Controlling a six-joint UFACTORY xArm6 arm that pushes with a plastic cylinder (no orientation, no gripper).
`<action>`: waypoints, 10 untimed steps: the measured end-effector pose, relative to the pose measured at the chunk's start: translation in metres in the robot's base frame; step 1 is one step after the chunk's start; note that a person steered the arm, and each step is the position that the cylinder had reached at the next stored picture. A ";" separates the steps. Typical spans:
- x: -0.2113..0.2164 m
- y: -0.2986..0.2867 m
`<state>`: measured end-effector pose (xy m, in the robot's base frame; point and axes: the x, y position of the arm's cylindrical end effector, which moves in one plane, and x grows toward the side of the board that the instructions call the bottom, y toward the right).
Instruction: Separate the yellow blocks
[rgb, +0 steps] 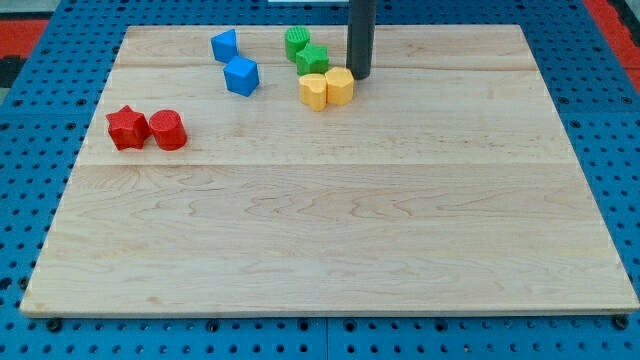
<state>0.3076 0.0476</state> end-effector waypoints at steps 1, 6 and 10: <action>0.049 0.010; 0.017 -0.054; 0.050 0.058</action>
<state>0.3573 0.1058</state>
